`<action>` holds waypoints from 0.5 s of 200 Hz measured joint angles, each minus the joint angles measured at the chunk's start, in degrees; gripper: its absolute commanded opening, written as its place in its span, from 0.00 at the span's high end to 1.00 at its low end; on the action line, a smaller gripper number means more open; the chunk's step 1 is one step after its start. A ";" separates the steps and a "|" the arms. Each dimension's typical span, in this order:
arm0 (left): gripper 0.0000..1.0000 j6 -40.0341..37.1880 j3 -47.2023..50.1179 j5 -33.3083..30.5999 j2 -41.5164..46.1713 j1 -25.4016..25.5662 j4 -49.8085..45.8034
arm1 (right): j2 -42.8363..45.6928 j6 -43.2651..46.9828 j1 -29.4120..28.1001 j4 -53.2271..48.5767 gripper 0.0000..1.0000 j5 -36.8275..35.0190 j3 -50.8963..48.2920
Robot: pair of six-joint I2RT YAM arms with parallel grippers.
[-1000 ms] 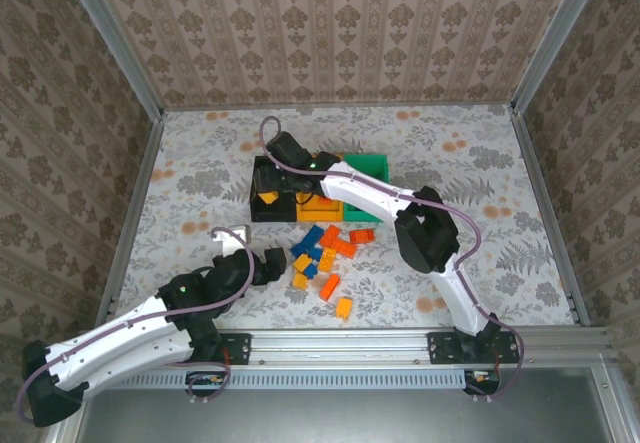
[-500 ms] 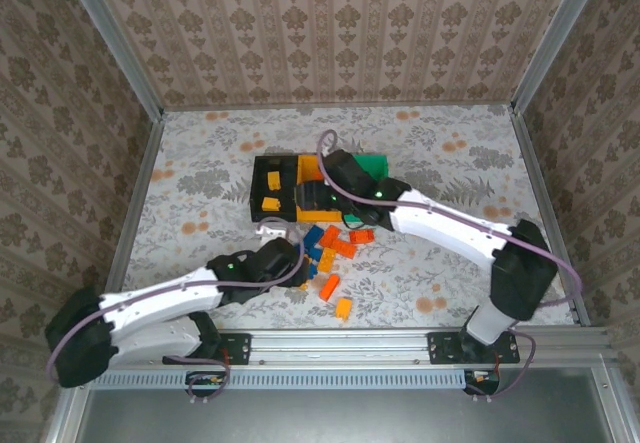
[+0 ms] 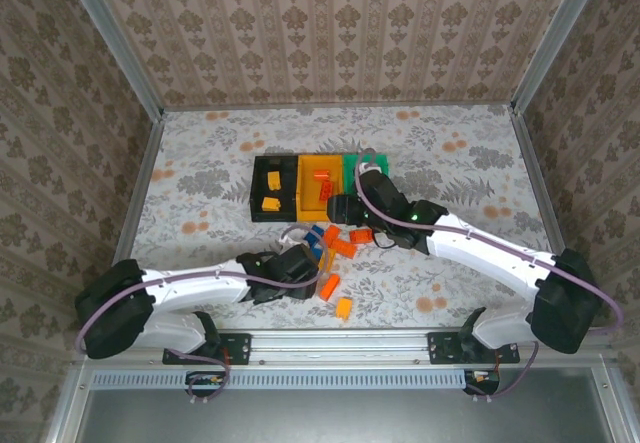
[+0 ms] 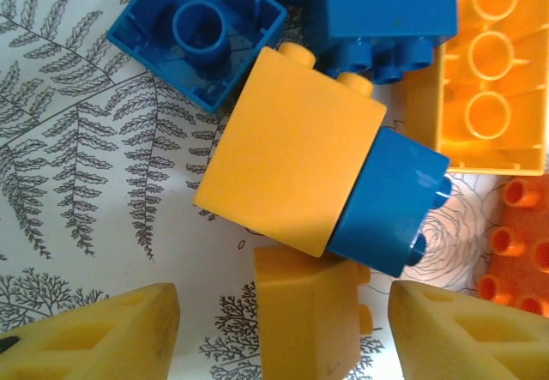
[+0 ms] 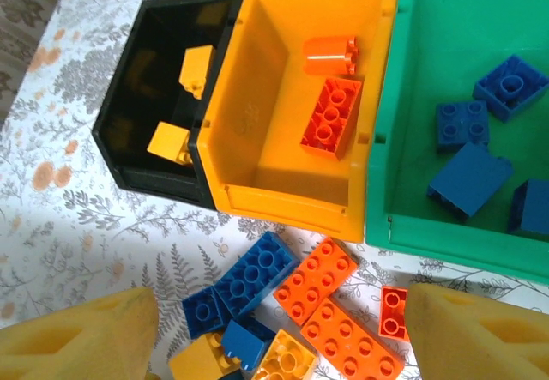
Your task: Sort the legos into containers by color
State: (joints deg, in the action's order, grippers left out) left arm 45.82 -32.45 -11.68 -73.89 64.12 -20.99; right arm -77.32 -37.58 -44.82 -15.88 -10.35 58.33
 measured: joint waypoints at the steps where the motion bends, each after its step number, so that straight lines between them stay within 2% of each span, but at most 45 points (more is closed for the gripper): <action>1: 0.35 0.00 0.00 0.00 -0.07 0.00 0.00 | 0.04 0.00 0.00 0.02 0.23 0.00 0.00; 24: 0.41 -0.07 -0.35 -0.02 -2.51 0.04 -0.02 | 1.11 -0.15 0.22 0.59 0.22 -0.04 -0.68; 64: 0.59 -0.92 -1.53 -1.66 -4.35 -0.02 -1.86 | 2.38 -0.17 1.14 0.61 0.22 -0.52 -1.90; 100: 0.65 -0.81 -1.66 -1.70 -3.69 0.00 -2.16 | 3.04 -0.22 1.18 0.74 0.22 -0.90 -1.92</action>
State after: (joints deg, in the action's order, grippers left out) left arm 45.01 -34.11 -13.39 -77.58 64.12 -23.16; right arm -74.28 -37.80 -43.64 -15.14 -11.25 56.40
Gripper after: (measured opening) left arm 0.360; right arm 0.778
